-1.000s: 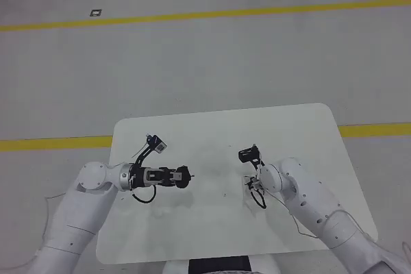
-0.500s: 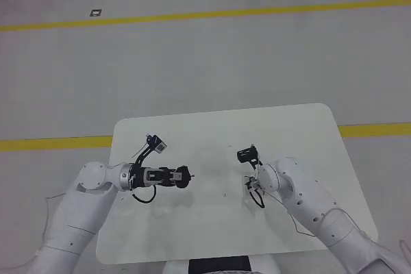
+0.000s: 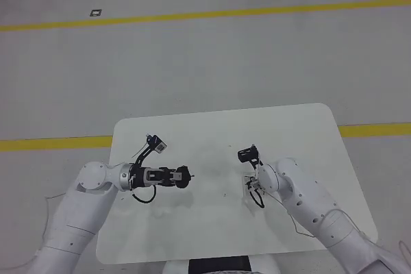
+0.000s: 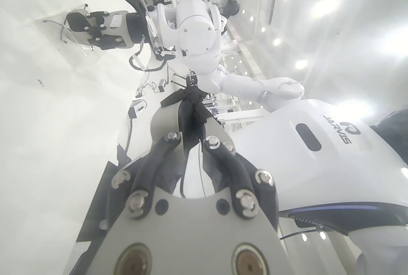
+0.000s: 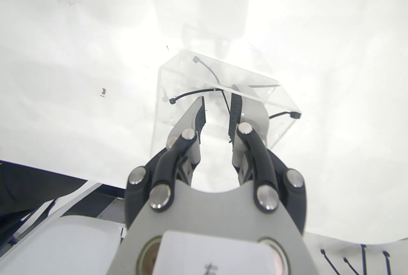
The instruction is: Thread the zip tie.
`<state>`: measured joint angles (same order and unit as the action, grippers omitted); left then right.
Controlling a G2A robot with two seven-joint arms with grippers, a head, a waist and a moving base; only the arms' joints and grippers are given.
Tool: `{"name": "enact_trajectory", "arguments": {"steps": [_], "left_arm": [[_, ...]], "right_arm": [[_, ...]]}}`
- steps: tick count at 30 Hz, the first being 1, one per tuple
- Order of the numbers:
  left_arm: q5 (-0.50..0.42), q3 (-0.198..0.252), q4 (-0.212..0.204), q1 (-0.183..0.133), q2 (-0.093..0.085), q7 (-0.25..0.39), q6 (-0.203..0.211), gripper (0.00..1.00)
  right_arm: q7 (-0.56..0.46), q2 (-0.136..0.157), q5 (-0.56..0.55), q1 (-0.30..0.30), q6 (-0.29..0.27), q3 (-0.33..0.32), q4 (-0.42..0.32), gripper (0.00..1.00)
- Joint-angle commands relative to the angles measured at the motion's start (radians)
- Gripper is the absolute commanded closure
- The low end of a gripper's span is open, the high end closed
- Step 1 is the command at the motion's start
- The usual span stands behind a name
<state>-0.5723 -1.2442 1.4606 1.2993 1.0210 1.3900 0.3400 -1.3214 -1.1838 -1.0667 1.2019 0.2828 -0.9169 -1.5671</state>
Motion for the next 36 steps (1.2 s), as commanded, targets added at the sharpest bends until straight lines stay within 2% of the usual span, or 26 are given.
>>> {"name": "enact_trajectory", "arguments": {"steps": [1, 3, 5, 9, 11, 12, 14, 30, 36], "left_arm": [[0.000, 0.000, 0.000, 0.000, 0.000, 0.000, 0.000, 1.00], [0.000, 0.000, 0.000, 0.000, 0.000, 0.000, 0.000, 1.00], [0.000, 0.000, 0.000, 0.000, 0.000, 0.000, 0.000, 1.00], [0.000, 0.000, 0.000, 0.000, 0.000, 0.000, 0.000, 1.00], [0.000, 0.000, 0.000, 0.000, 0.000, 0.000, 0.000, 1.00], [0.000, 0.000, 0.000, 0.000, 0.000, 0.000, 0.000, 1.00], [0.000, 0.000, 0.000, 0.000, 0.000, 0.000, 0.000, 1.00], [0.000, 0.000, 0.000, 0.000, 0.000, 0.000, 0.000, 1.00], [0.000, 0.000, 0.000, 0.000, 0.000, 0.000, 0.000, 1.00]], "right_arm": [[-0.001, -0.001, -0.001, -0.001, -0.001, 0.000, 0.001, 0.84], [0.001, -0.002, -0.004, 0.000, 0.000, 0.000, 0.001, 0.97], [0.001, -0.003, -0.006, 0.000, 0.001, -0.001, 0.001, 1.00], [-0.001, -0.005, -0.011, 0.002, 0.001, -0.003, -0.001, 0.98], [-0.002, -0.005, -0.013, 0.003, 0.002, -0.004, -0.003, 0.91], [-0.003, -0.006, -0.014, 0.004, 0.002, -0.005, -0.005, 0.82], [-0.005, -0.006, -0.016, 0.006, 0.001, -0.008, -0.008, 0.80], [-0.013, -0.014, -0.014, 0.002, -0.016, -0.013, 0.012, 0.81], [-0.020, -0.018, -0.023, 0.000, -0.016, -0.009, 0.017, 0.86]]}}
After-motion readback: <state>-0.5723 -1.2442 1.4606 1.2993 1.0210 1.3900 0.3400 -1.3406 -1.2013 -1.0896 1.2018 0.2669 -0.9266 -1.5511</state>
